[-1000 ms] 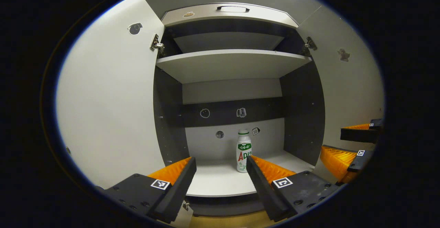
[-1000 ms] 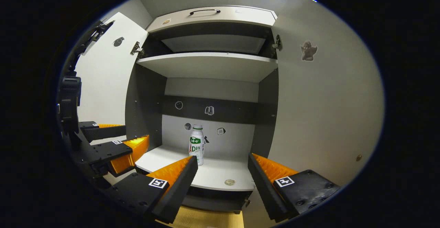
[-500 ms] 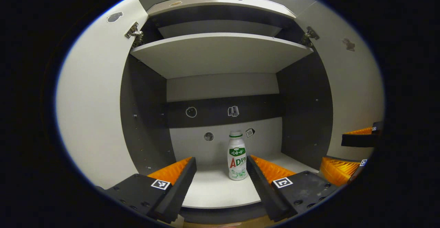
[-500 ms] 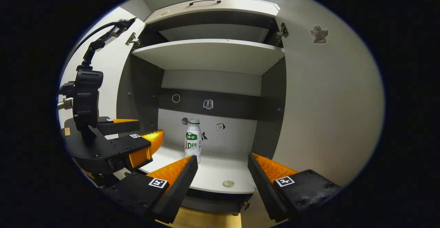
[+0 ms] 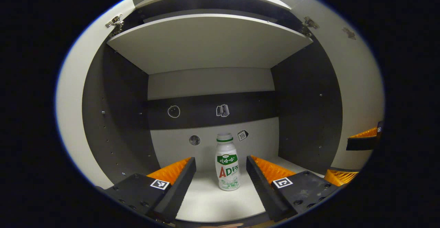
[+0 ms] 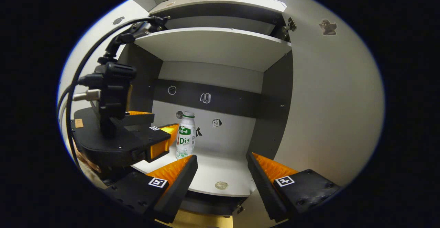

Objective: Grasp the bottle in the cabinet with the left hand and place it on the coaster, then close the right door with the right hand and the left door with the left hand.

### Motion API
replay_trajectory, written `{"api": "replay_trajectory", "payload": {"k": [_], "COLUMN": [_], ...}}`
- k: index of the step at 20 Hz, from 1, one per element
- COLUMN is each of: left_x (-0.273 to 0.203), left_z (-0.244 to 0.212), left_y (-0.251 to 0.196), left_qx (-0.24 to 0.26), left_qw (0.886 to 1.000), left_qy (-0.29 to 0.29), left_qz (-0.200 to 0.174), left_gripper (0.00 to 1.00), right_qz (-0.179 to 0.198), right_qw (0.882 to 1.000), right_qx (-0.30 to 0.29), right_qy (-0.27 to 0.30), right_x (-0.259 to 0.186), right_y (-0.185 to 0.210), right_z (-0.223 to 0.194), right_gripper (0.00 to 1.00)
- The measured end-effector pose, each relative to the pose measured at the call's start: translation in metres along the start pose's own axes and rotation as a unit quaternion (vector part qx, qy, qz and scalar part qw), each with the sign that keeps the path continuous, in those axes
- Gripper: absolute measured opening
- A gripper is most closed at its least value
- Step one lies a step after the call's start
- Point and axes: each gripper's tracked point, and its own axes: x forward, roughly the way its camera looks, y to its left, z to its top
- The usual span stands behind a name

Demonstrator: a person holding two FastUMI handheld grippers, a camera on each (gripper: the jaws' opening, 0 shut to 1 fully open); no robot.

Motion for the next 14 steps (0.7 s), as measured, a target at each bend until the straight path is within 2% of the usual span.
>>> {"api": "replay_trajectory", "payload": {"k": [3, 9, 14], "left_x": [0.019, 0.054, 0.079], "left_z": [-0.015, -0.036, -0.048], "left_y": [-0.008, -0.007, -0.013], "left_qx": [-0.005, -0.003, -0.01], "left_qw": [1.0, 1.0, 0.999], "left_qy": [0.008, 0.024, 0.035], "left_qz": [-0.015, -0.014, -0.028], "left_gripper": [0.93, 0.93, 0.93], "right_qz": [0.014, 0.001, -0.002], "right_qw": [1.0, 0.999, 0.998], "right_qx": [0.021, 0.038, 0.045], "right_qy": [0.001, -0.02, -0.032], "right_x": [0.006, 0.02, 0.026], "right_y": [0.007, -0.004, -0.008], "right_z": [-0.002, 0.004, 0.008], "right_gripper": [0.98, 0.98, 0.98]}}
